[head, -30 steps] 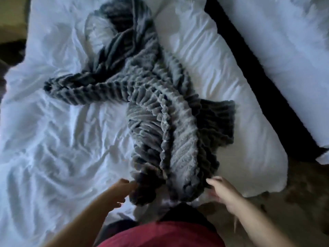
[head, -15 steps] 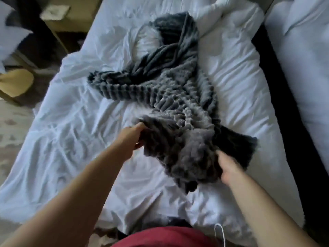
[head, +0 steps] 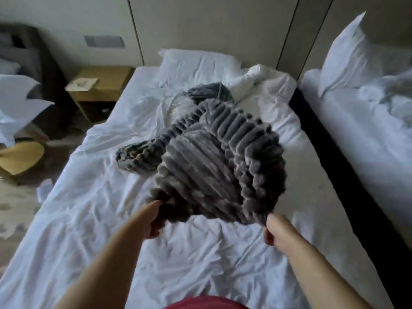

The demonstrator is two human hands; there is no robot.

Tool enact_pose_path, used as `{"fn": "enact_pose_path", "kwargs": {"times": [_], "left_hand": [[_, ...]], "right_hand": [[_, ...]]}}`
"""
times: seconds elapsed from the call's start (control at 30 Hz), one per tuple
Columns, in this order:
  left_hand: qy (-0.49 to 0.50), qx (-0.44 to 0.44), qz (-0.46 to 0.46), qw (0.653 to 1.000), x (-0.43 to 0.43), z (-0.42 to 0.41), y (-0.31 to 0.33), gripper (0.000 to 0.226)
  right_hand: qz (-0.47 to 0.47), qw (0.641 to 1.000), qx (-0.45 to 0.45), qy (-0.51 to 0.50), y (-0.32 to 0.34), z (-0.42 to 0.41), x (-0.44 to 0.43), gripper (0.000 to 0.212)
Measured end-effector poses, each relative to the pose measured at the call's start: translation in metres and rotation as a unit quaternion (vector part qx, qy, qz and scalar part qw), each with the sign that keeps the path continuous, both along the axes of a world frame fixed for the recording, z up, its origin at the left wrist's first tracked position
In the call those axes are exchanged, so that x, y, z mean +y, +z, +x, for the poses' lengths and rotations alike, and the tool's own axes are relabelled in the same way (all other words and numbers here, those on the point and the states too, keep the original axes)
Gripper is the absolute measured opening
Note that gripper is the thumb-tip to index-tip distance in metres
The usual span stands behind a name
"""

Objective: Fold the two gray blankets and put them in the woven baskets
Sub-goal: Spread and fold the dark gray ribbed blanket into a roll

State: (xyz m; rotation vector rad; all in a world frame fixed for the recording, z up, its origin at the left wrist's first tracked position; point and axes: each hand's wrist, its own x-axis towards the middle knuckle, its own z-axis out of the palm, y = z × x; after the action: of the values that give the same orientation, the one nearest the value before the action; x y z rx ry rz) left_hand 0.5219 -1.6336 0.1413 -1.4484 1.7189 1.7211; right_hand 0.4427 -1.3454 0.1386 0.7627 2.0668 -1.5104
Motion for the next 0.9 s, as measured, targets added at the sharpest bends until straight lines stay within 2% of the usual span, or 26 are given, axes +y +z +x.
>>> {"fn": "enact_pose_path", "kwargs": {"times": [0.03,0.1,0.17,0.27,0.33,0.37,0.43,0.5,0.57,0.63,0.7,0.73,0.83,0.87,0.9], "left_hand": [[-0.045,-0.035,0.01,0.998,0.007,0.011,-0.016,0.029],[-0.092,-0.049,0.029,0.994,0.016,0.018,-0.034,0.022],[-0.144,-0.042,-0.001,0.989,0.027,0.01,-0.042,0.013],[-0.228,-0.026,-0.052,0.972,0.051,-0.013,-0.042,0.02],[-0.254,0.001,-0.037,0.967,0.07,-0.027,-0.043,0.022],[-0.246,0.015,0.004,0.969,0.078,-0.032,-0.045,0.024],[-0.178,0.051,0.14,0.973,0.093,-0.044,-0.048,0.02],[-0.138,0.105,0.207,0.963,0.099,-0.054,-0.047,0.018],[-0.13,0.164,0.204,0.956,0.097,-0.068,-0.039,0.023],[-0.11,0.203,0.225,0.947,0.085,-0.078,-0.023,0.025],[-0.111,0.213,0.271,0.932,0.066,-0.081,-0.005,0.029],[-0.121,0.204,0.302,0.923,0.054,-0.081,0.002,0.04],[-0.178,0.138,0.321,0.92,0.022,-0.077,0.009,0.095],[-0.201,0.103,0.296,0.928,0.018,-0.072,0.008,0.097],[-0.209,0.076,0.267,0.938,0.02,-0.068,0.006,0.085]], "right_hand": [[-0.016,0.998,-0.055,-0.007,-0.025,0.014,0.003,0.04],[-0.034,0.994,-0.102,0.01,-0.053,0.031,0.007,0.042],[-0.027,0.992,-0.121,0.037,-0.053,0.033,0.004,0.04],[-0.061,0.991,-0.114,0.041,-0.04,0.027,-0.003,0.042],[-0.096,0.991,-0.066,0.062,-0.021,0.021,-0.01,0.044],[-0.106,0.991,-0.021,0.081,-0.012,0.017,-0.014,0.043],[-0.089,0.98,0.082,0.156,0.005,0.011,-0.025,0.037],[-0.084,0.962,0.161,0.204,0.017,0.004,-0.032,0.046],[-0.19,0.95,0.191,0.16,0.028,-0.007,-0.042,0.037],[-0.312,0.93,0.159,0.109,0.033,-0.018,-0.055,0.028],[-0.279,0.931,0.175,0.159,0.032,-0.021,-0.069,0.029],[-0.247,0.93,0.182,0.204,0.028,-0.02,-0.077,0.027],[-0.17,0.916,0.158,0.326,0.021,-0.012,-0.096,0.015],[-0.148,0.911,0.146,0.357,0.018,-0.01,-0.099,0.012],[-0.137,0.905,0.131,0.381,0.013,-0.008,-0.1,0.01]]}}
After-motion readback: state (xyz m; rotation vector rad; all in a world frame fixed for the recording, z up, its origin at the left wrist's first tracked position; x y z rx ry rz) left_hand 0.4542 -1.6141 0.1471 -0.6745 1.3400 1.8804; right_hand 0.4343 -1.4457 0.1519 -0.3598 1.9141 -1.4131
